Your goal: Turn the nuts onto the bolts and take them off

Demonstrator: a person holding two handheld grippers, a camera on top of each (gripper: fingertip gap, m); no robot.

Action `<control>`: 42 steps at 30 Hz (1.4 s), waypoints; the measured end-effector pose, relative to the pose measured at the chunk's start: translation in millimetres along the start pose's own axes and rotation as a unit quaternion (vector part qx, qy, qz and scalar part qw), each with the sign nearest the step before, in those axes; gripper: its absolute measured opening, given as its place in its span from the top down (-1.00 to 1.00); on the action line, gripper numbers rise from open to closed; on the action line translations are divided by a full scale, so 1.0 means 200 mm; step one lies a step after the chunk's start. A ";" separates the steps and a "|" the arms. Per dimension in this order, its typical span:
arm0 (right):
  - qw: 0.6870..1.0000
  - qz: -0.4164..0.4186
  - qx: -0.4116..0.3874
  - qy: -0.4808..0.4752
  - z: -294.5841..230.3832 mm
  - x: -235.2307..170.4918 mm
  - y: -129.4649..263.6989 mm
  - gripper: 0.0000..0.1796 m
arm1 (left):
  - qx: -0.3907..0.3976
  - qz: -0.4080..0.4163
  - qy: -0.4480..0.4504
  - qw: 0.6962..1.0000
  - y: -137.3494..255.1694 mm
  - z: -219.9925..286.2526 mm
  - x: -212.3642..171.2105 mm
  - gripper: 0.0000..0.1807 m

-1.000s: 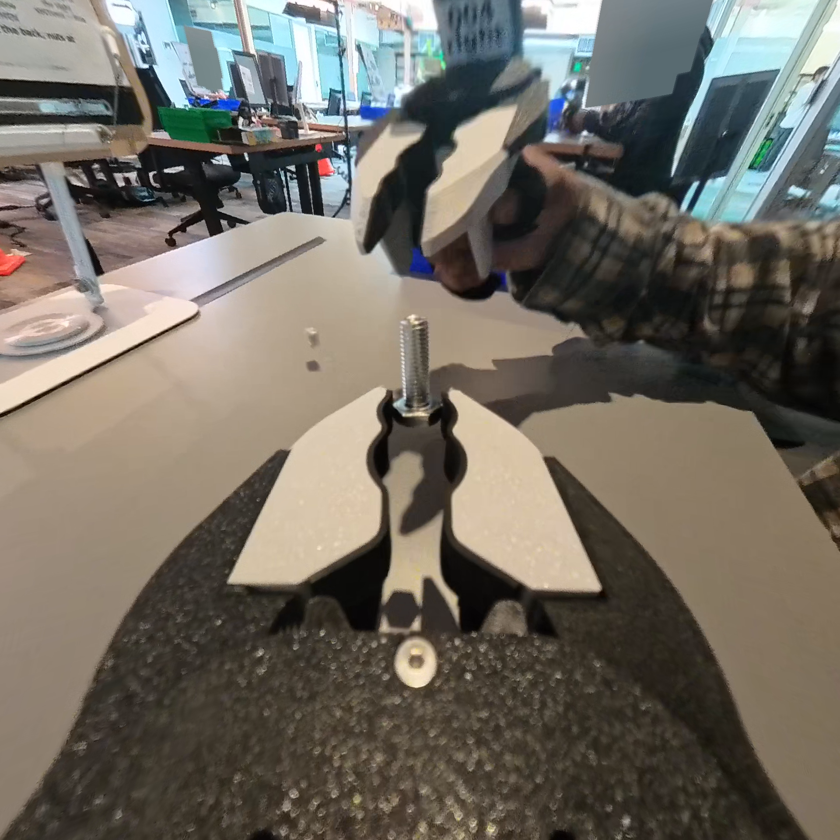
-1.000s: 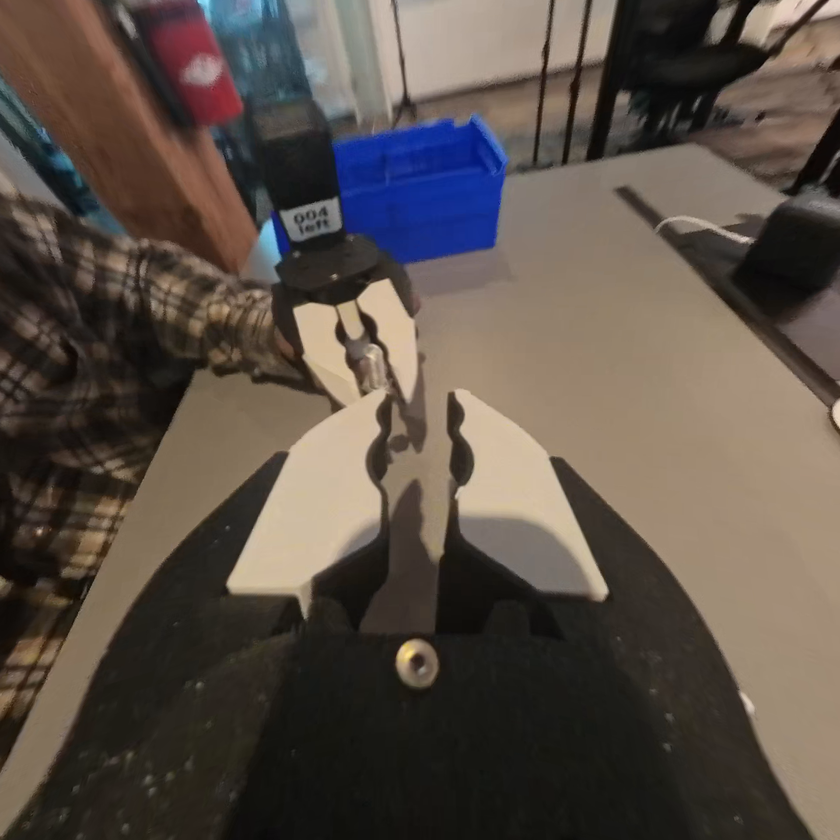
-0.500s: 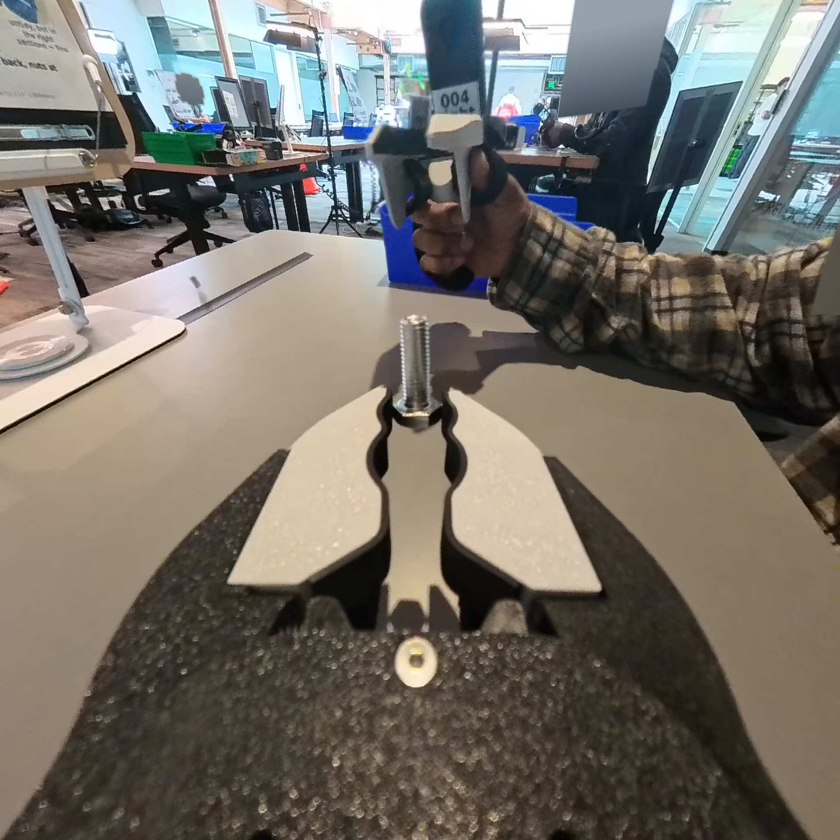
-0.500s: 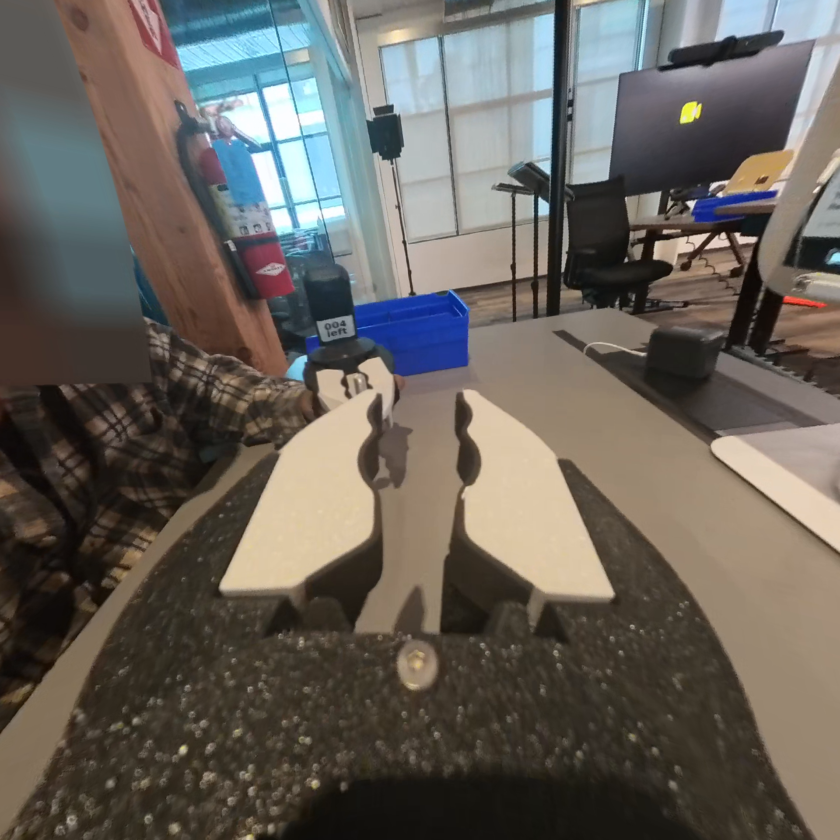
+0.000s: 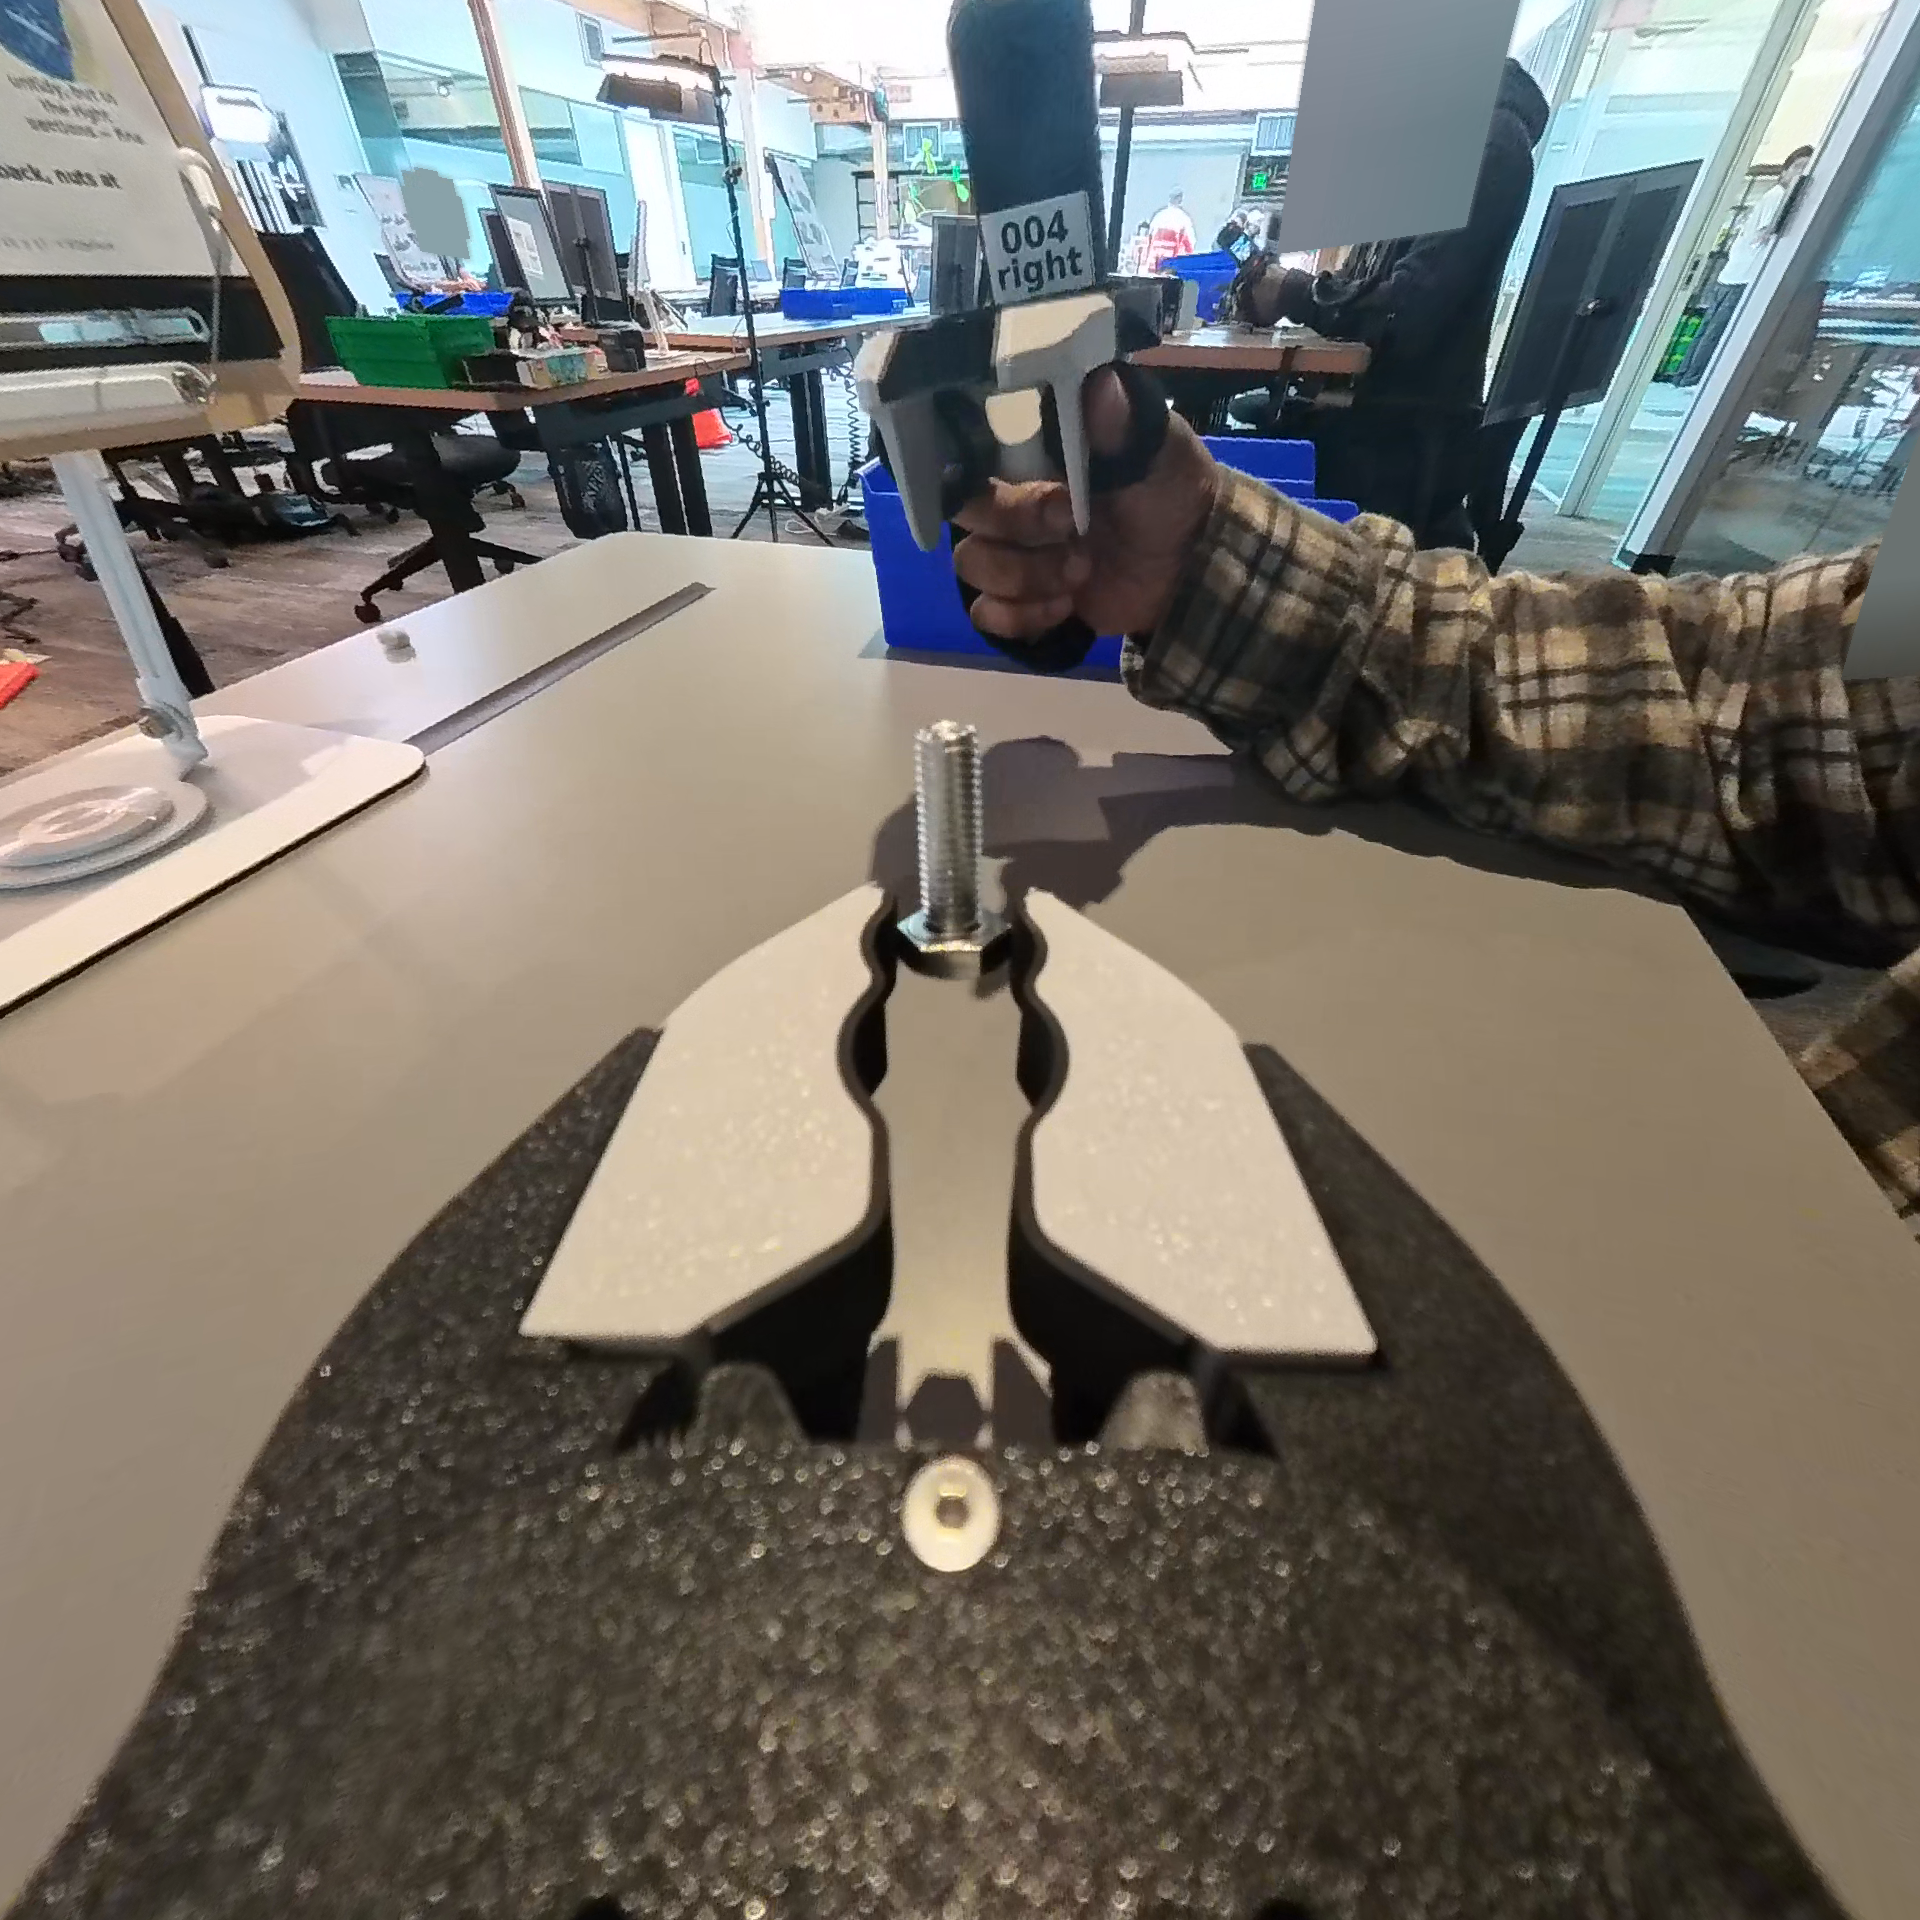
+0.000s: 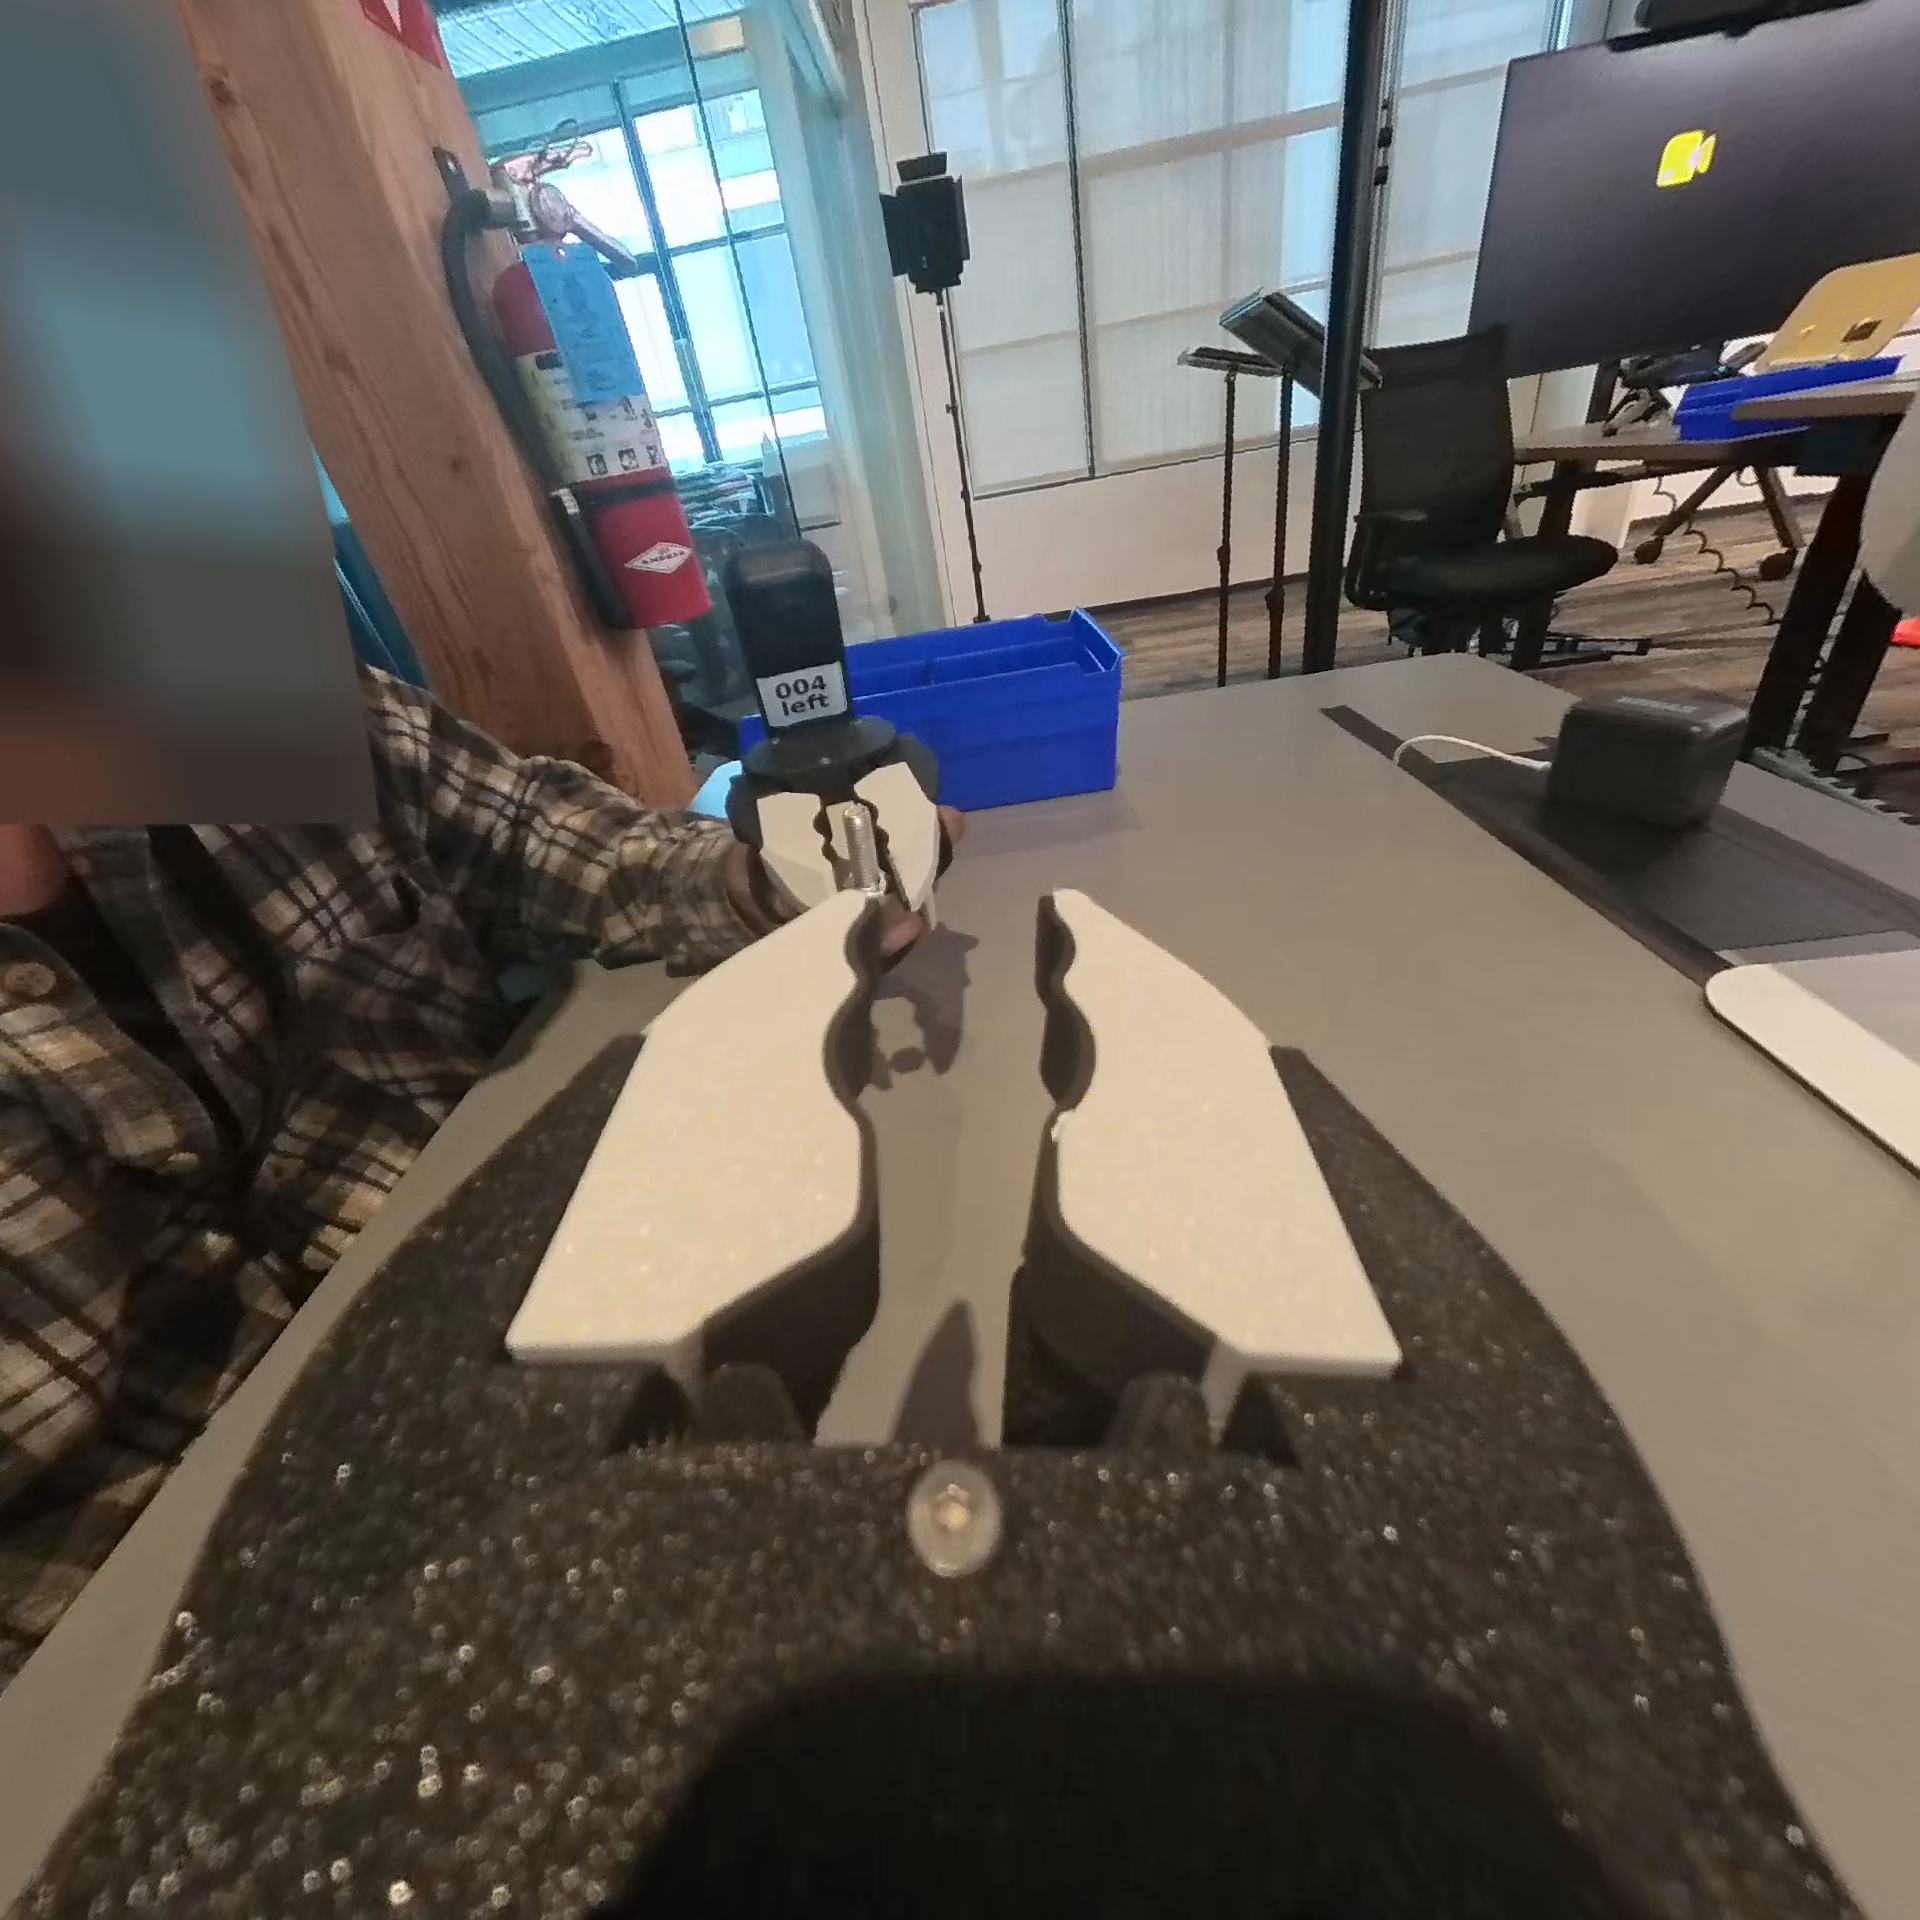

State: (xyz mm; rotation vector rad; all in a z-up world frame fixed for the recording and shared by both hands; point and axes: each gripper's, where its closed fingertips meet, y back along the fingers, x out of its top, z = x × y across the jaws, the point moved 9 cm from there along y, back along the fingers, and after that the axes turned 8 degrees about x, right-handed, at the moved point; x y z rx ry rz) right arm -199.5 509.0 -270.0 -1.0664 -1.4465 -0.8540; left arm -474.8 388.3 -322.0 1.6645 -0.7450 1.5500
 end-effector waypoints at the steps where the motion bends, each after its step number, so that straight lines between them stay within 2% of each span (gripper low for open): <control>1: 1.000 -0.001 -0.001 -0.001 0.00 0.00 0.00 0.69 | 0.000 0.001 -0.001 1.000 0.00 0.00 0.00 0.78; 7: 0.999 -0.037 -0.018 -0.010 -0.01 -0.01 -0.11 0.72 | -0.002 0.009 0.000 1.000 0.00 0.01 0.01 0.78; 14: 0.994 -0.113 0.010 0.008 -0.12 -0.02 -0.51 0.75 | -0.009 0.011 0.001 1.000 0.00 0.02 0.02 0.78; 19: 0.983 -0.183 0.024 0.022 -0.17 -0.01 -0.70 0.73 | -0.018 0.013 -0.003 1.000 -0.01 0.05 0.03 0.78; 22: 0.977 -0.207 0.031 0.024 -0.17 -0.01 -0.74 0.77 | -0.023 0.017 -0.004 1.000 -0.01 0.06 0.03 0.78; 25: 0.978 -0.206 0.032 0.020 -0.16 0.00 -0.74 0.90 | -0.035 0.026 0.000 0.999 0.00 0.06 0.04 0.78; 31: 0.975 -0.217 0.042 0.018 -0.17 0.03 -0.75 0.90 | -0.060 0.041 0.023 0.997 0.00 0.06 0.05 0.78; 37: 0.974 -0.220 0.051 0.010 -0.16 0.03 -0.75 0.90 | -0.077 0.027 0.044 0.996 -0.02 0.06 0.04 0.56; 40: 0.973 -0.224 0.052 0.011 -0.16 0.02 -0.76 0.90 | -0.087 0.013 0.045 0.995 -0.04 0.07 0.03 0.56; 42: 0.974 -0.222 0.053 0.008 -0.16 0.02 -0.76 0.90 | -0.092 0.009 0.040 0.995 -0.04 0.08 0.03 0.63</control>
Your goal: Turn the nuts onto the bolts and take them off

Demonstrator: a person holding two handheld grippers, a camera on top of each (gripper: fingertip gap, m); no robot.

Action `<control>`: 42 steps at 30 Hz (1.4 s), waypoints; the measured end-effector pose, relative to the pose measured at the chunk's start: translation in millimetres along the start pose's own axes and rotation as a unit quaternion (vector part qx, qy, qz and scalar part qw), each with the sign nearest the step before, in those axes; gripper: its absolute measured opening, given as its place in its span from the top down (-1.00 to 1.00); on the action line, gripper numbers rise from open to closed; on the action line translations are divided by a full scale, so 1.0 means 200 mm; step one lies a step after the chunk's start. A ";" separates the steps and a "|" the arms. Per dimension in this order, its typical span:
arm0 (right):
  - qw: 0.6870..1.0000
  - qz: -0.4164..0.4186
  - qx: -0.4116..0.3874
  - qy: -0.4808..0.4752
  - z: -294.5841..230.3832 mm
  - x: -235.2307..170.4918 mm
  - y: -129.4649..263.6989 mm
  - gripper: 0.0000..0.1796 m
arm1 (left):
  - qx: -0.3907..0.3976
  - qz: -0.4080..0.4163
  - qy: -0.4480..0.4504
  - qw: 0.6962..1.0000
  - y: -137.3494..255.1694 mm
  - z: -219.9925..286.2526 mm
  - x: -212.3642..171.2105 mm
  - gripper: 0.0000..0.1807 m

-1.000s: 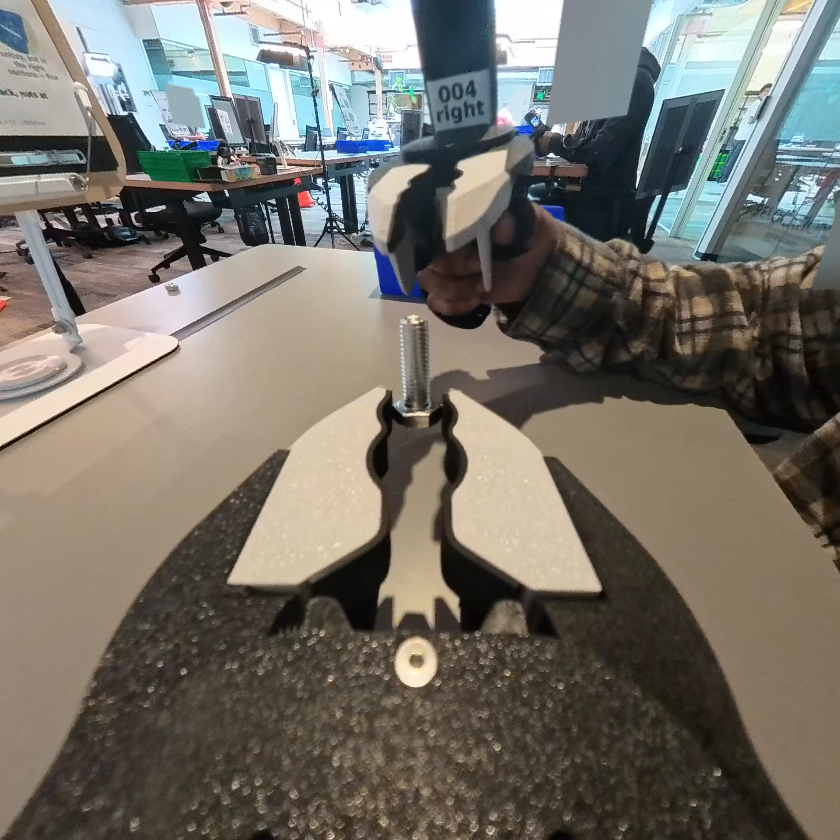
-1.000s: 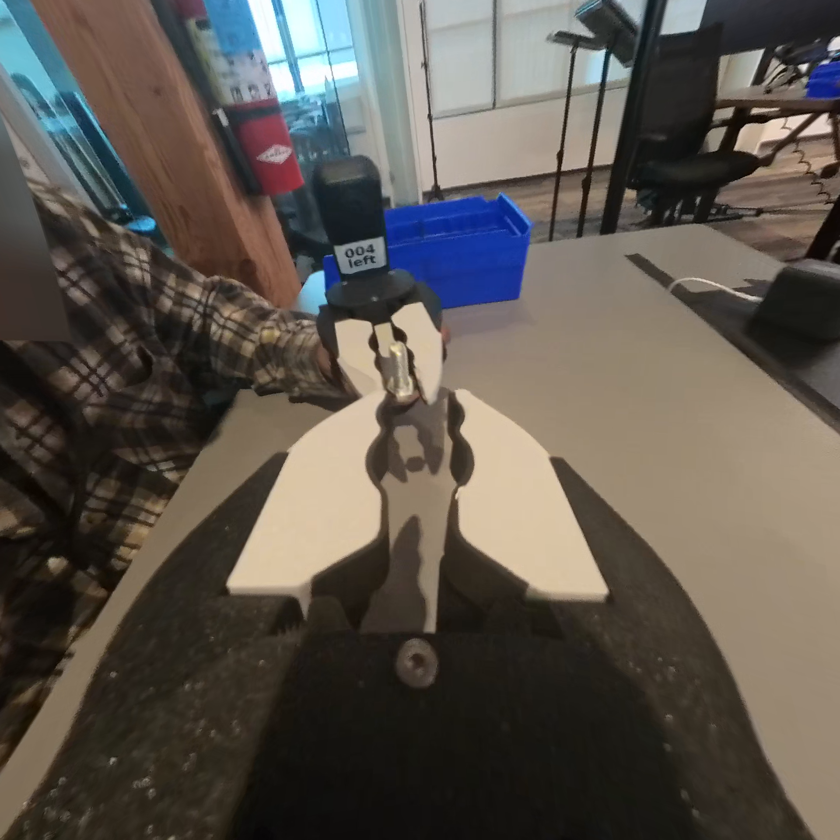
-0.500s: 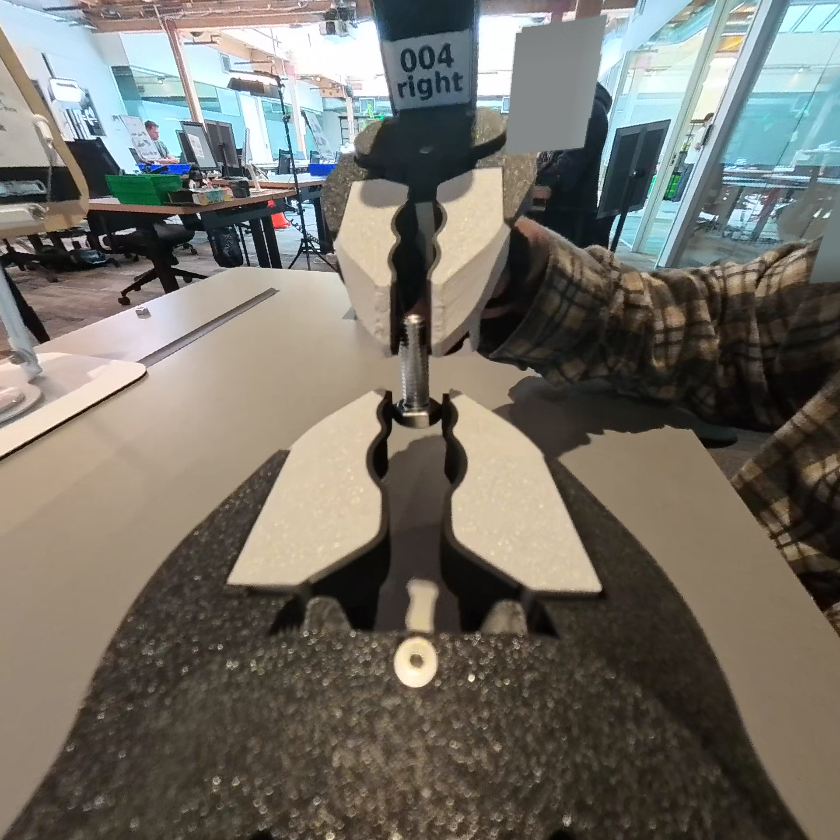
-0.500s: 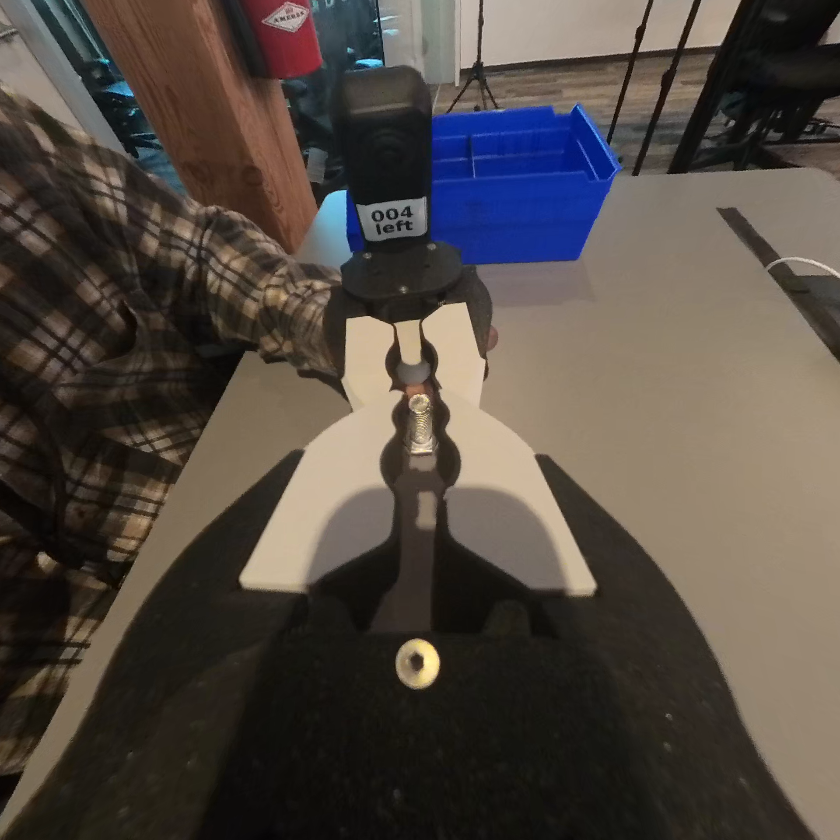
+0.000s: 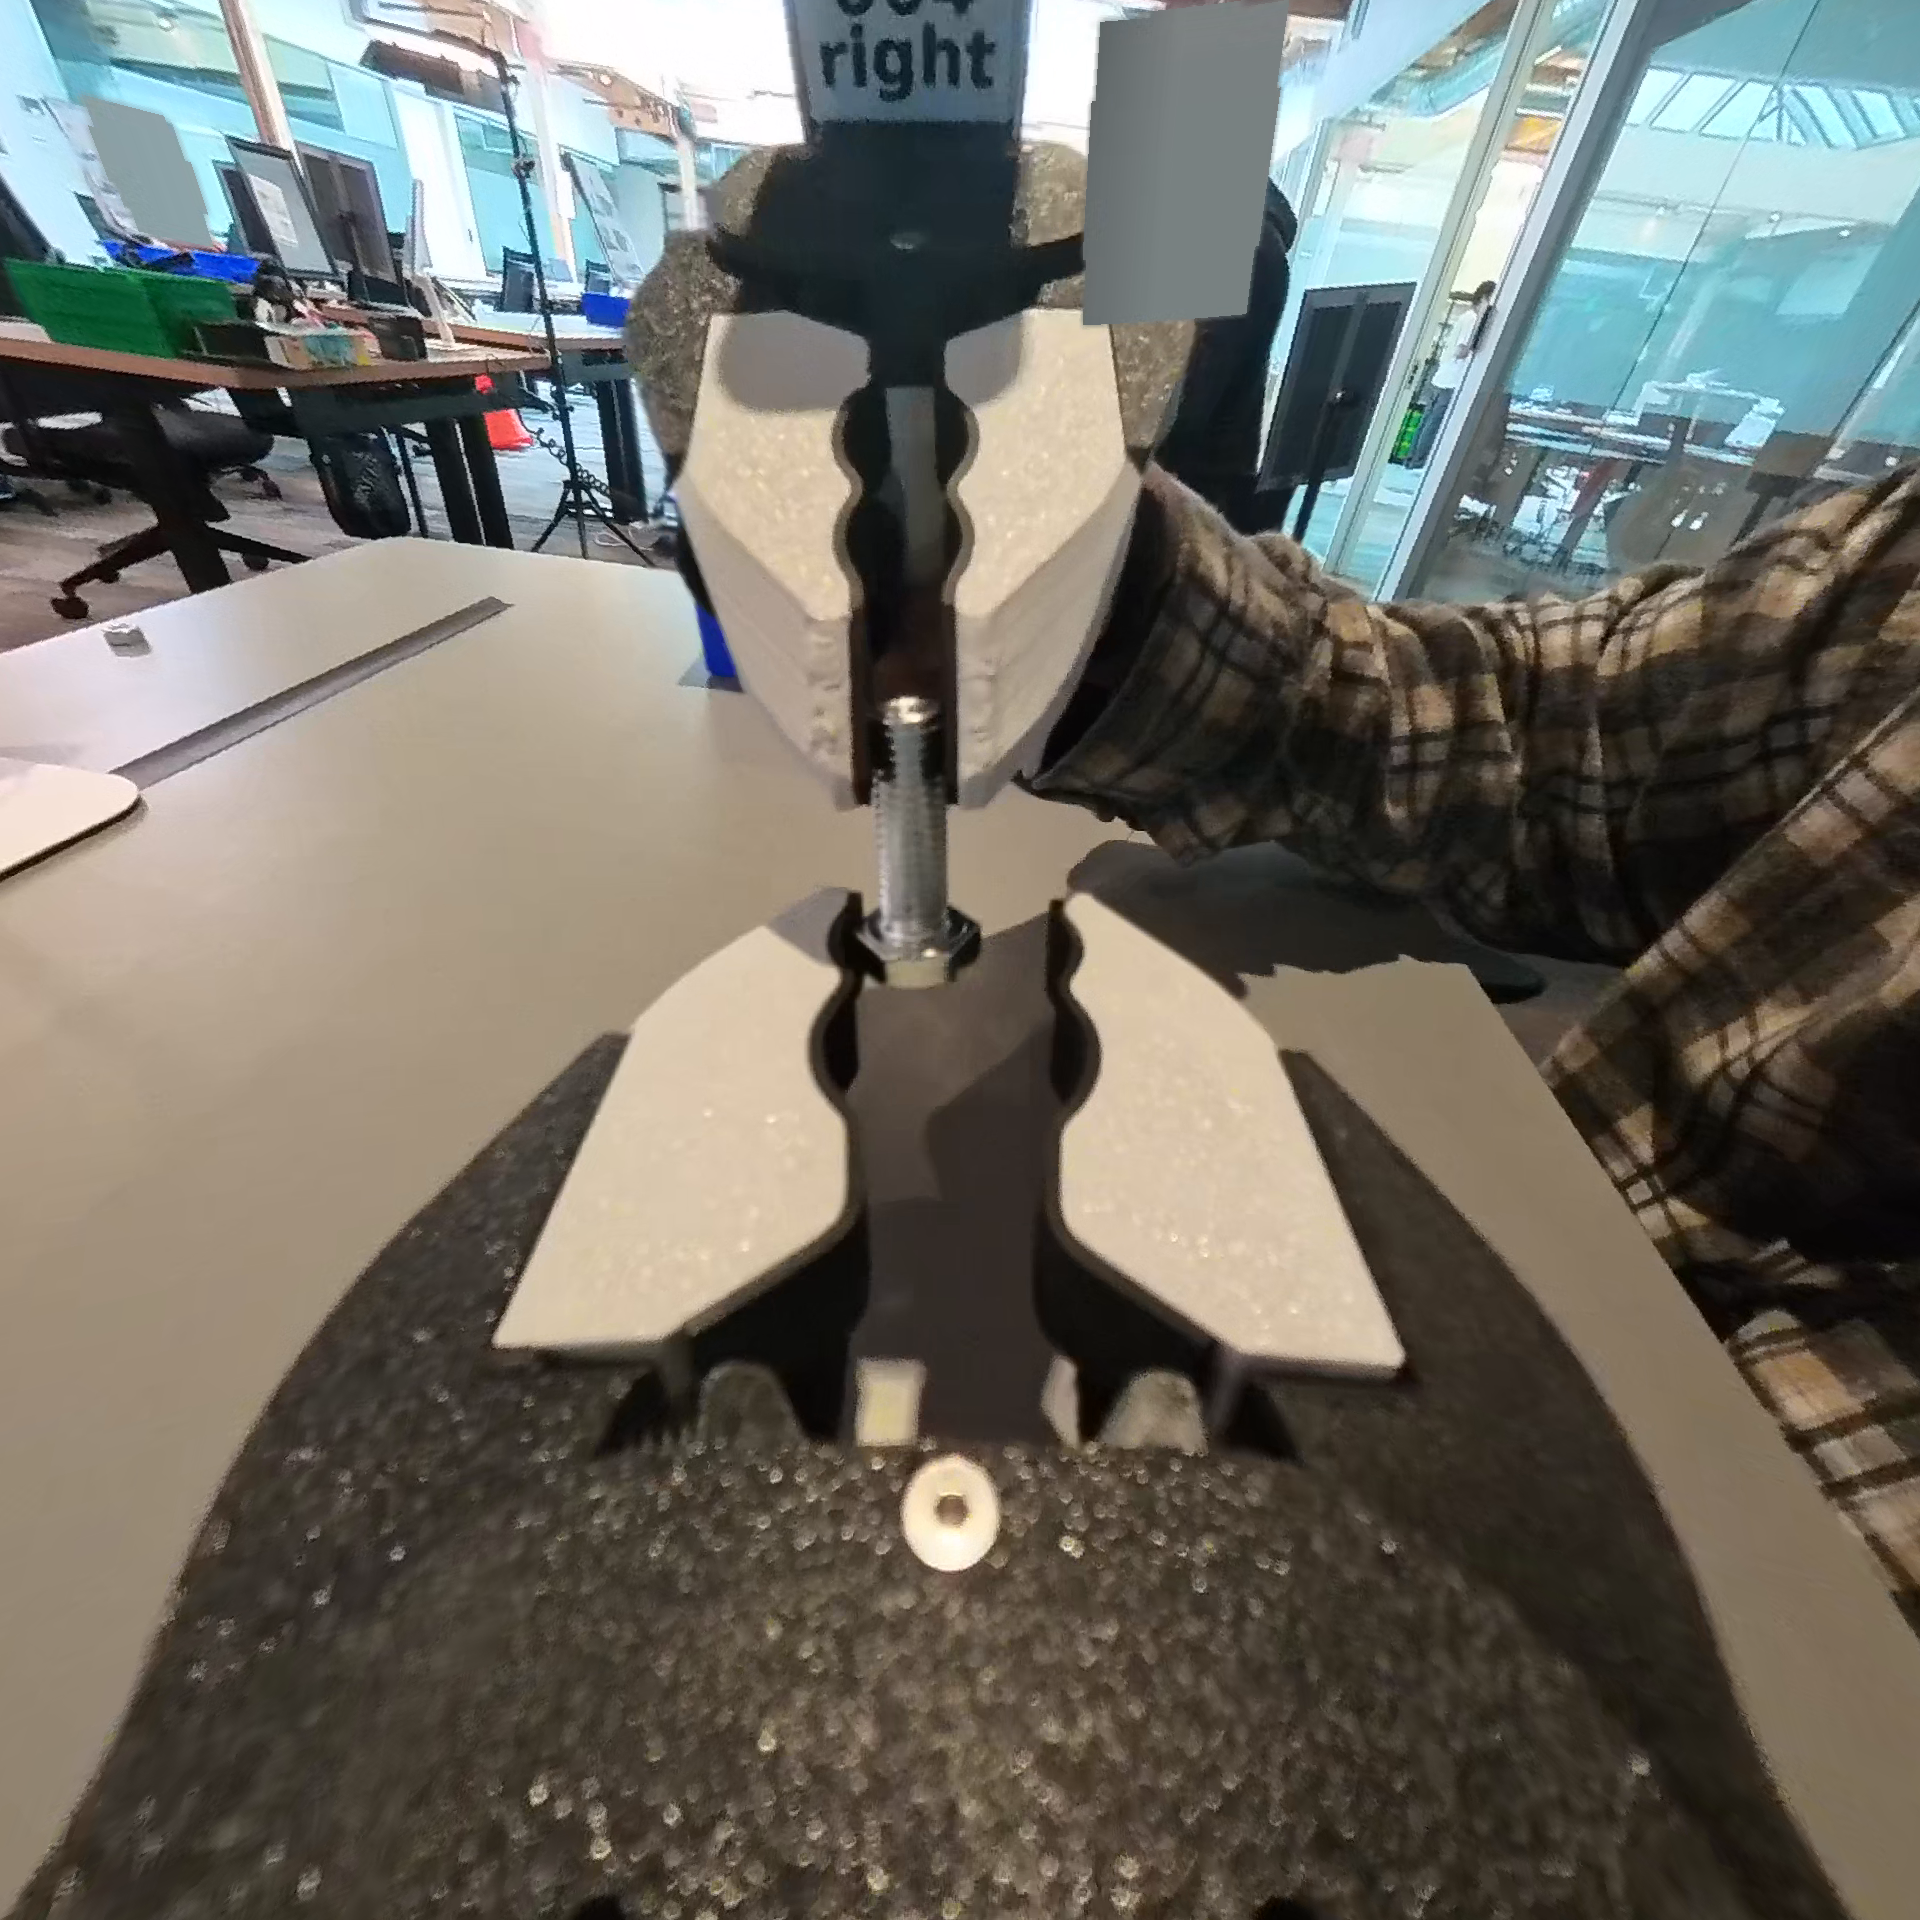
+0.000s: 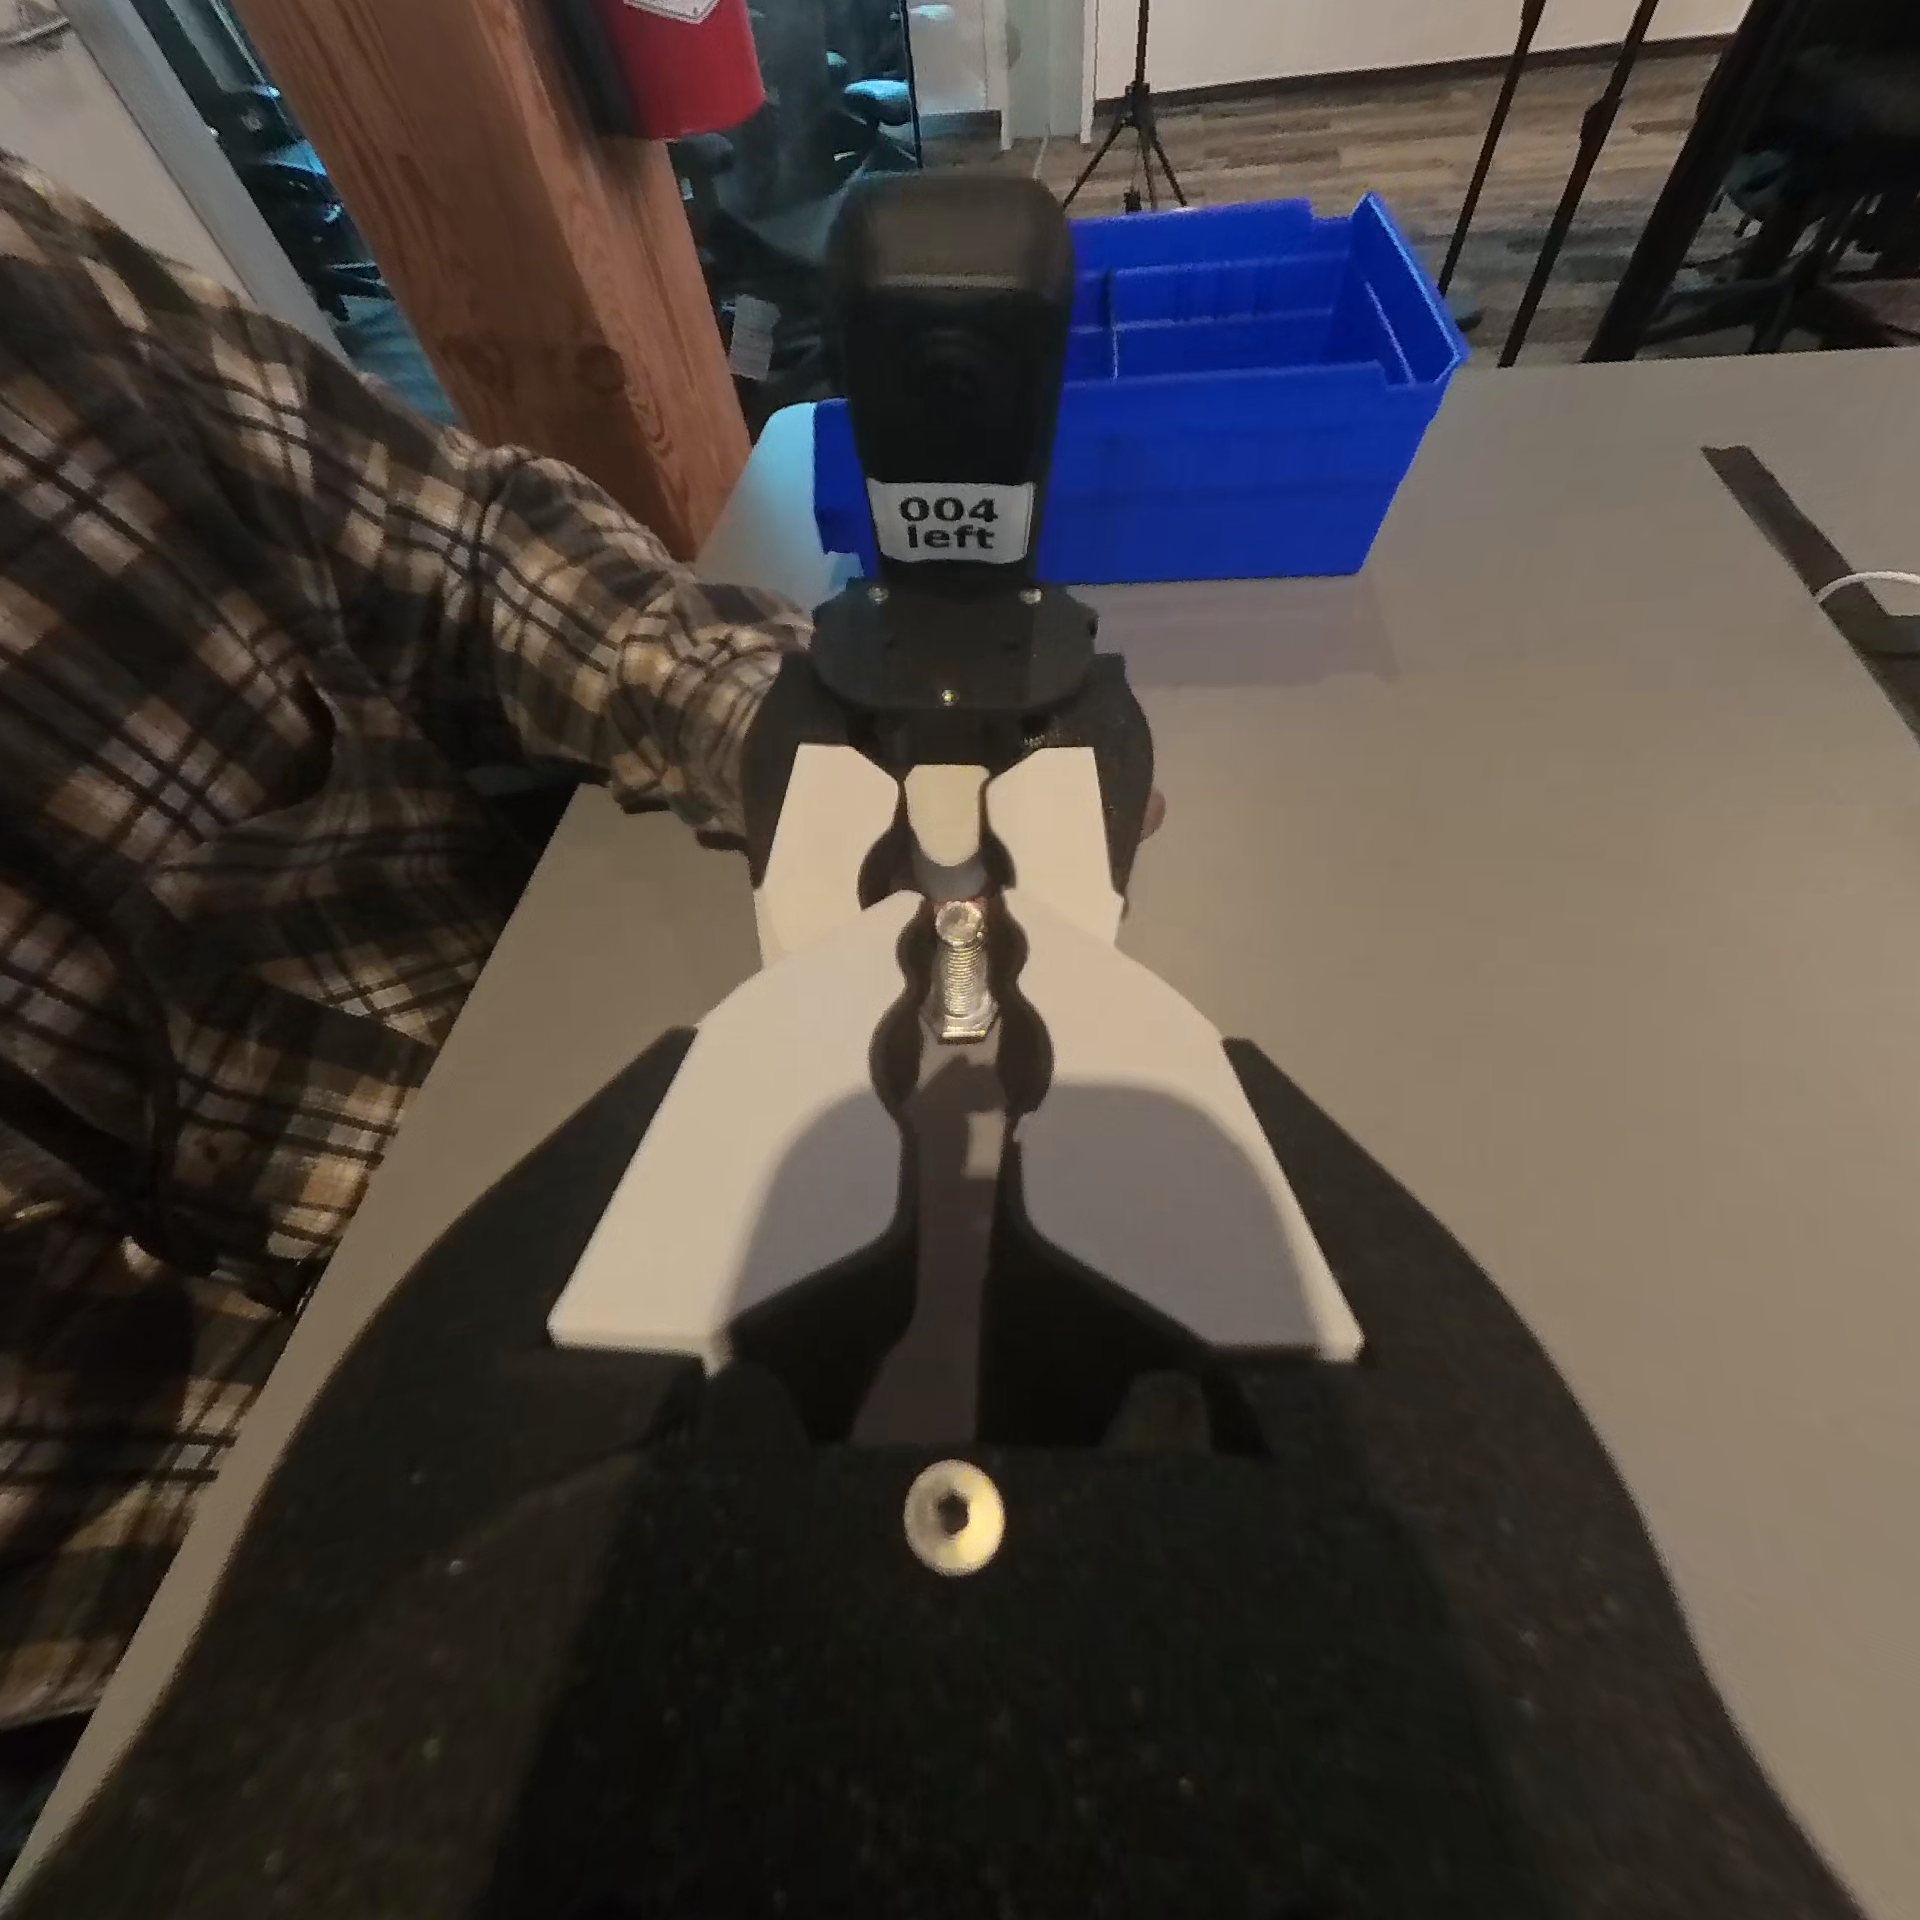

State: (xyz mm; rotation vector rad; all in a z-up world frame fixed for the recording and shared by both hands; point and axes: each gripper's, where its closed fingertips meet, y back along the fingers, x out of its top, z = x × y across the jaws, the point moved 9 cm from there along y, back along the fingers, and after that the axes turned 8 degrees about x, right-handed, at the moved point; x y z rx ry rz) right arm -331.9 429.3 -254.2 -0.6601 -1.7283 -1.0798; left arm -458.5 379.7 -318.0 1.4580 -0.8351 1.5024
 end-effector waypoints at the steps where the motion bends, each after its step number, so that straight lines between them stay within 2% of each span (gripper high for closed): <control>1: 1.000 0.000 0.001 -0.001 0.00 0.00 0.00 0.90 | 0.001 -0.001 -0.003 1.000 0.00 0.00 0.00 0.64; 8: 1.000 -0.007 0.007 0.001 0.00 0.00 -0.02 0.90 | 0.011 -0.006 -0.005 1.000 0.00 -0.01 0.00 0.80; 42: 0.999 0.026 0.023 0.014 -0.02 -0.02 -0.04 0.90 | 0.026 -0.003 -0.026 0.999 0.00 0.03 0.02 0.83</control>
